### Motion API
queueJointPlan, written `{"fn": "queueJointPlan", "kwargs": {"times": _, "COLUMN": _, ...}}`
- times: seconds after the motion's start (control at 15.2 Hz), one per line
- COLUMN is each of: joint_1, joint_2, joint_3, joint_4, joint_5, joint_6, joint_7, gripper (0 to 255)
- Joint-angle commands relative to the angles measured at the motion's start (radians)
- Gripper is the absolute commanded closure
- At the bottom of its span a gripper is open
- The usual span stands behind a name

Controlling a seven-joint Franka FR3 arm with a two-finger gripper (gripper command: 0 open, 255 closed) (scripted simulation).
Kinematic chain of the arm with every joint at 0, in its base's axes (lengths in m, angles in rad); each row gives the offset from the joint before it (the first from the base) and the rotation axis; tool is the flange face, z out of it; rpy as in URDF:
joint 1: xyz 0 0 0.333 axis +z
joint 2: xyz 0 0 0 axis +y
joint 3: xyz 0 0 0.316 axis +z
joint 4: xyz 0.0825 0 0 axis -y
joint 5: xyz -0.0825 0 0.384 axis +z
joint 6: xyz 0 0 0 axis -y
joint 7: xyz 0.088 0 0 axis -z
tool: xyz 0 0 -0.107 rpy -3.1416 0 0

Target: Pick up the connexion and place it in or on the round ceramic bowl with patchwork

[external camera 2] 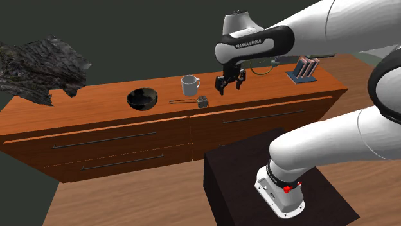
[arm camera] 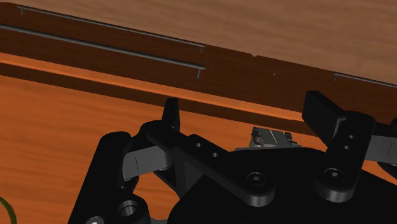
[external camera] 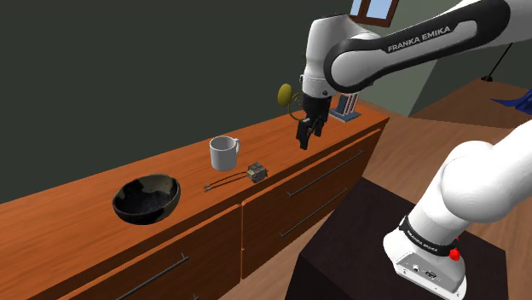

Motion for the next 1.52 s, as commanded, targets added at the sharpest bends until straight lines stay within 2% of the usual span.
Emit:
{"fn": "queueJointPlan", "kwargs": {"times": 0.0, "joint_1": 0.001, "joint_2": 0.079, "joint_3": 0.012, "joint_4": 0.013, "joint_5": 0.004, "joint_6": 0.077, "joint_7": 0.017, "gripper": 0}}
{"fn": "queueJointPlan", "kwargs": {"times": 0.46, "joint_1": 0.011, "joint_2": 0.343, "joint_3": 0.057, "joint_4": 0.104, "joint_5": -0.008, "joint_6": 0.280, "joint_7": 0.094, "gripper": 0}}
{"fn": "queueJointPlan", "kwargs": {"times": 0.86, "joint_1": 0.029, "joint_2": 0.566, "joint_3": 0.074, "joint_4": 0.228, "joint_5": -0.053, "joint_6": 0.402, "joint_7": 0.166, "gripper": 0}}
{"fn": "queueJointPlan", "kwargs": {"times": 1.45, "joint_1": 0.037, "joint_2": 0.649, "joint_3": 0.064, "joint_4": 0.214, "joint_5": -0.086, "joint_6": 0.497, "joint_7": 0.190, "gripper": 0}}
